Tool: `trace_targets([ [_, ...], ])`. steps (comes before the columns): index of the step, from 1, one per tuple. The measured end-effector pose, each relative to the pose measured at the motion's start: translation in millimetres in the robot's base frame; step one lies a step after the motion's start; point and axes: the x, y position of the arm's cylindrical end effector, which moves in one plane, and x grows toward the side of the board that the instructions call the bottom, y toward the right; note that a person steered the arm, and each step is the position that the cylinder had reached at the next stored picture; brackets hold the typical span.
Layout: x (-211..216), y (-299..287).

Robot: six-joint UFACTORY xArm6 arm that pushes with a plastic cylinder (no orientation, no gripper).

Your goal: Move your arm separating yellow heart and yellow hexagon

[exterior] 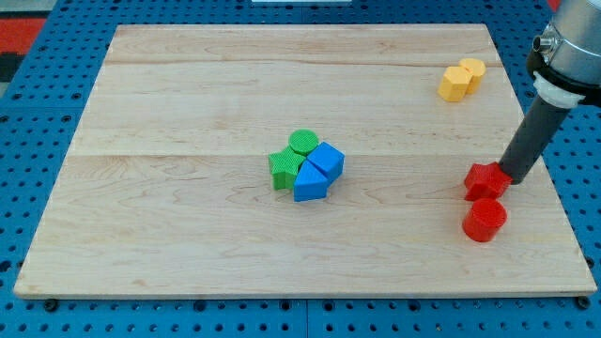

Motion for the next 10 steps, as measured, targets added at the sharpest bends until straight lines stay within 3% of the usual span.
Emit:
trace_targets([
  [4,0,-10],
  [5,-5,20],
  [8,-148,73],
  [10,-200,37],
])
